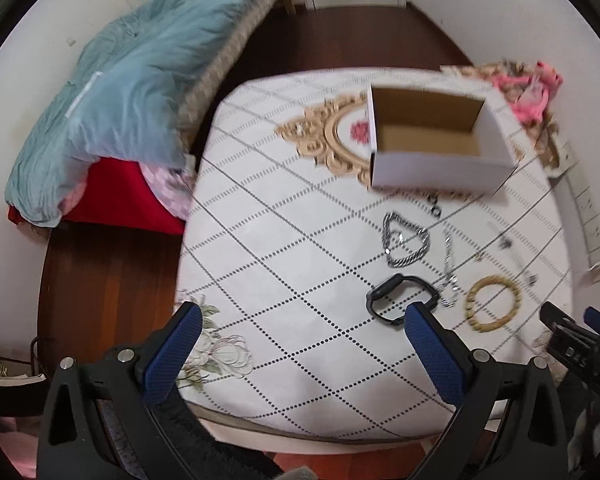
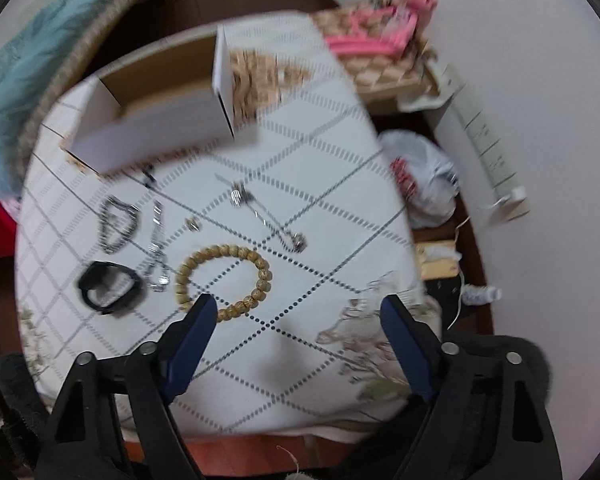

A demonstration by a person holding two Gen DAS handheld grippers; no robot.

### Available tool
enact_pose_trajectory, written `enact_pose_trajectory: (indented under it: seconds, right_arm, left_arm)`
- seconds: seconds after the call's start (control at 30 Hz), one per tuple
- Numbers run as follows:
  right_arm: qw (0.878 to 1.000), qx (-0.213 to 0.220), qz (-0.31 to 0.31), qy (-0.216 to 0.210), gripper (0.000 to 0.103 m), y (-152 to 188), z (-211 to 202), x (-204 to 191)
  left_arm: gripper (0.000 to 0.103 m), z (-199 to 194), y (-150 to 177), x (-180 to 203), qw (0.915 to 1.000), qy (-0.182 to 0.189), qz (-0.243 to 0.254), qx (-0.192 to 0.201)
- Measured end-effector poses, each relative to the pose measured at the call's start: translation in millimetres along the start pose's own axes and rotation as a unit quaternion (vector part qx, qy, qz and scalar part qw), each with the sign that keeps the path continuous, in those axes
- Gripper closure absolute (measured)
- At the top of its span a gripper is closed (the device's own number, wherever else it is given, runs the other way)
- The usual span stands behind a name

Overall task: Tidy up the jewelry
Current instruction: 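Grasp the black watch band with the left gripper while the right grasps the wooden bead bracelet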

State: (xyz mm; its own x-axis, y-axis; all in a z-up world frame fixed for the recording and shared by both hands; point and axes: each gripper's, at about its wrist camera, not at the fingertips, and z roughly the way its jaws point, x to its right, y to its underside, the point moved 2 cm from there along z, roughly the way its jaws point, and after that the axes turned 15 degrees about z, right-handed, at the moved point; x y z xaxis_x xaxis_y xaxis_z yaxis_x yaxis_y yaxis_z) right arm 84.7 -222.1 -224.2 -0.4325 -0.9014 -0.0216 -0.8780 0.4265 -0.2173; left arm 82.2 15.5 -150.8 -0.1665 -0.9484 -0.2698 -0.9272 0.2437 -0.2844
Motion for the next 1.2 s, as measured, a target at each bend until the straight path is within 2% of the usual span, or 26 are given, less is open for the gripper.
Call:
enact_pose_trajectory:
  seconds: [0.13, 0.27, 0.33, 0.37, 0.4, 0.47, 0.6, 0.7, 0.73, 0.8, 0.93, 0.97, 1.0, 1.07, 1.2]
  right_arm:
    - [1.0, -0.024, 0.006, 0.002, 0.028, 2, 43, -7]
    - [0.999, -0.041, 0.014, 0.004, 0.04, 6, 67, -11]
    - [1.0, -0.022, 0.008, -0.001, 0.047, 8, 65, -14]
    - [1.0, -0.02, 0.006, -0.004, 0.055, 8, 66, -15]
    - [1.0, -0.016, 0.002, -0.005, 0.07, 10, 65, -16]
    - [1.0, -0.015, -0.011, -0.007, 0.093, 14, 62, -18]
    - [0.999, -0.045, -0.007, -0.013, 0.093, 26, 57, -4]
    - [0.998, -0.053, -0.006, -0.015, 0.093, 29, 53, 5]
    - [0.998, -0.053, -0.006, -0.016, 0.093, 30, 52, 6]
    - [0.998, -0.052, -0.001, -0.019, 0.093, 29, 53, 8]
    - [0.999, -0.048, -0.002, -0.012, 0.092, 24, 54, 6]
    - [0.999, -0.046, -0.003, -0.011, 0.092, 22, 55, 6]
    - [0.999, -0.044, -0.005, -0.009, 0.092, 21, 55, 5]
    - [0.999, -0.037, -0.009, -0.005, 0.092, 14, 59, 5]
    - [0.999, -0.033, -0.014, -0.002, 0.093, 9, 61, 2]
  left_arm:
    - [0.0, 29, 2, 3, 0.9997, 0.004, 0.002, -0.022]
    - [0.0, 53, 5, 5, 0.9986, 0.019, -0.001, -0.049]
    - [0.0, 61, 8, 6, 0.998, 0.031, -0.001, -0.055]
    - [0.0, 64, 9, 7, 0.9977, 0.035, 0.0, -0.058]
    - [0.0, 68, 9, 8, 0.9974, 0.041, 0.002, -0.059]
    - [0.0, 76, 10, 11, 0.9965, 0.054, 0.007, -0.063]
    - [0.003, 89, 5, 17, 0.9951, 0.071, 0.015, -0.067]
    - [0.005, 96, -1, 28, 0.9948, 0.072, 0.038, -0.06]
    - [0.009, 97, -2, 30, 0.9947, 0.071, 0.047, -0.059]
    - [0.03, 104, -6, 39, 0.993, 0.076, 0.069, -0.058]
    - [0.058, 114, -9, 50, 0.9892, 0.091, 0.097, -0.06]
    - [0.074, 115, -10, 53, 0.9887, 0.095, 0.102, -0.057]
    - [0.084, 117, -10, 54, 0.988, 0.101, 0.103, -0.056]
    - [0.088, 118, -10, 53, 0.9885, 0.101, 0.1, -0.052]
    - [0.09, 117, -2, 47, 0.9894, 0.106, 0.09, -0.044]
